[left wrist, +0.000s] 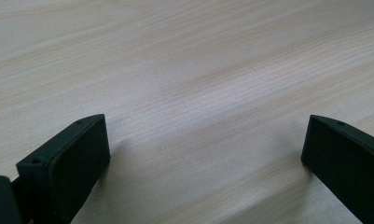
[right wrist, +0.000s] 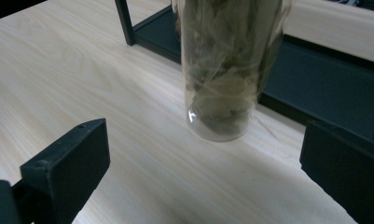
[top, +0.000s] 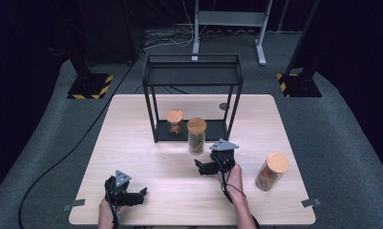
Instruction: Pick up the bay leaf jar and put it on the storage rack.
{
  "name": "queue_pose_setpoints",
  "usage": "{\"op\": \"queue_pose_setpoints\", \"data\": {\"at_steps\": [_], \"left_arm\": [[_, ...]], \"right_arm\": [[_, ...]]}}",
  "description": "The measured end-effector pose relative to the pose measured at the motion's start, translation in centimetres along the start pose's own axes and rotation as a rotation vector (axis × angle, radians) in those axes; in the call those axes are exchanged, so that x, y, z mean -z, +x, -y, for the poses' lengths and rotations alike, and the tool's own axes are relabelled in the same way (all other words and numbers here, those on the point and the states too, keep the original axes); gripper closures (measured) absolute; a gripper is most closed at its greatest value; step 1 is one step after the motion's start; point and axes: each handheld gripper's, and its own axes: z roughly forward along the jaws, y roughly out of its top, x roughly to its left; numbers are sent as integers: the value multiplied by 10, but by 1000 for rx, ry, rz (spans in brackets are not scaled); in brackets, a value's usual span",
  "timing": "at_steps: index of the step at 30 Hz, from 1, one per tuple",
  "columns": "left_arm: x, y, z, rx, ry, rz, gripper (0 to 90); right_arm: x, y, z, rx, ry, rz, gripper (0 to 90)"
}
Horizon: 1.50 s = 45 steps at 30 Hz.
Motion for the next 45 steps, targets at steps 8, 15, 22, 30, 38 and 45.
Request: {"op": "queue_pose_setpoints", "data": {"at_steps": [8,15,22,30,38,45], "left_arm": [[0,0,0,0,0,0,3],[0,0,0,0,-1,1,5],[0,0,0,0,-1,1,4],[0,0,0,-1,-1,1,6],[0,0,0,-1,-1,1,6],[0,0,0,-1,-1,2,8]], "right_arm": [[-6,-4,-18,10,-24,0,8],[-16,-8,-28,11,-24,-4,4],[-25,-11,-35,2,-33,-3,2],[-41,-12,-44,0,-41,-7,2],[-50,-13,-51,-12,-56,-8,0],[-55,-13,-56,-20,-69,-6,0]]}}
